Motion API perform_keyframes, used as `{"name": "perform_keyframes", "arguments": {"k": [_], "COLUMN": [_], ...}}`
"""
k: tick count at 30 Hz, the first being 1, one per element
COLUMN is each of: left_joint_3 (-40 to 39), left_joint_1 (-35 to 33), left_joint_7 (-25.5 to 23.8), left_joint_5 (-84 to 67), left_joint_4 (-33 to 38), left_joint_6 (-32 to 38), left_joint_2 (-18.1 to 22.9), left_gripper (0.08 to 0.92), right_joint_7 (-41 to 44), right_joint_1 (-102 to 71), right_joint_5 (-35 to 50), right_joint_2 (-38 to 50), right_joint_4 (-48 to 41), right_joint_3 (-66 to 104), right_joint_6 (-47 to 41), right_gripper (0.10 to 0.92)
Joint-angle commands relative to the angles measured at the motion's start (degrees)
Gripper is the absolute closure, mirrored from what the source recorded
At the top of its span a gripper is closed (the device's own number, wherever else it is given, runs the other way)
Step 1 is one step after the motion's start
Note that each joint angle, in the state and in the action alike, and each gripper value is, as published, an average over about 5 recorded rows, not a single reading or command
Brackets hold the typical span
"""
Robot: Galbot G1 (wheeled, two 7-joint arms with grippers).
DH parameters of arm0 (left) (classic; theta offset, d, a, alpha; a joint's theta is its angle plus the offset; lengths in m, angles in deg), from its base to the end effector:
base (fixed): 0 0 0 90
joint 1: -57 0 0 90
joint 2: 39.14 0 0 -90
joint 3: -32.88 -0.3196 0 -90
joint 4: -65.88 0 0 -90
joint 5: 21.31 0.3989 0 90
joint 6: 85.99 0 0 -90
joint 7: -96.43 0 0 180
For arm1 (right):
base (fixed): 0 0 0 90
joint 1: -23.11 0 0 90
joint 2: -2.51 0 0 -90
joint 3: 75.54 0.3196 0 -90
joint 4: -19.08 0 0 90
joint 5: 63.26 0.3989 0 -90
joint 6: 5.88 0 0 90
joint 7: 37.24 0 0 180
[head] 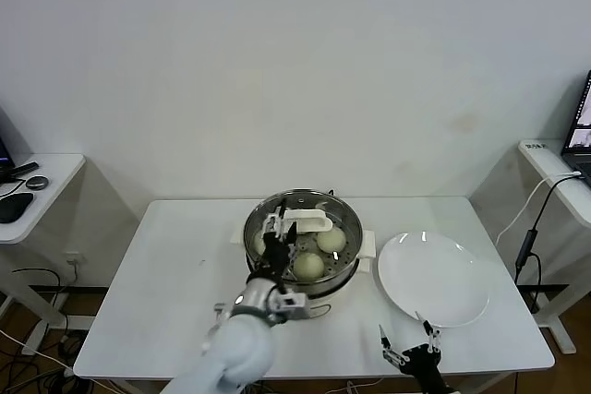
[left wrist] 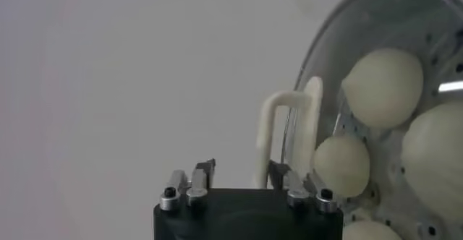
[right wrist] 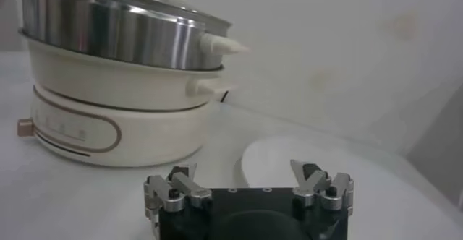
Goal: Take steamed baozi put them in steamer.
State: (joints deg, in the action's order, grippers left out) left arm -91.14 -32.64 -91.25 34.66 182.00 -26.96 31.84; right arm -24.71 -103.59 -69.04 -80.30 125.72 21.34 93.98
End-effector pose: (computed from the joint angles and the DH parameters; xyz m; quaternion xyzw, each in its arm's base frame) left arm 0.2981 -0.1425 -0.1996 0.1108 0.8240 0.5540 0.0421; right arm 0.1859 -0.0711 -0.3855 0.1024 -0.9820 0.1229 0.1004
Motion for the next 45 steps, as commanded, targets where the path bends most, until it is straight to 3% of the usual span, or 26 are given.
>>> {"name": "perform_keyframes", "arguments": {"k": [1,5,9,12,17,24,45], "left_joint_3": [21.3,32.3,33.8,32.5,32.4,34.3,37.8], "left_joint_1": [-30.6,-42.9,-51.5,-53.6,-54.2,-54.9,-54.3], "left_joint_7": [12.2,19.0,25.9,27.3,24.0,18.8,13.4], "left_joint_5": [-46.9,-52.0,-54.4,-59.1,-68.1,-63.3,-60.3], "left_joint_4": [16.9,18.1,17.7,15.6,11.2,6.1,0.1], "left_joint_6": [31.6,45.4,47.2,45.3,41.7,48.6,47.3], "left_joint_2": [-4.5,1.6,4.2,5.3,8.1,11.1,10.1], "left_gripper": [0.27,0.191,0.178,0.177,0.177,0.177,0.177], "right_joint_7": [0.1,0.1,0.0,0.1,0.1,-0.6,-1.7], "right_joint_1": [-0.2,-0.3,-0.6,-0.7,-0.9,-0.9,-1.3], "right_joint_5": [-0.3,1.1,3.5,5.7,8.2,9.1,9.4], "right_joint_2": [0.0,0.0,1.2,2.5,3.6,3.8,4.7], "right_joint_4": [0.6,1.1,1.3,1.6,2.7,4.4,3.4], "right_joint_3": [-0.7,-1.6,-2.9,-3.7,-4.2,-4.7,-3.5], "right_joint_6": [0.0,0.0,-0.9,-1.4,-1.7,-2.5,-2.9], "right_gripper": [0.203,0.203,0.203,0.203,0.203,0.203,0.203]}}
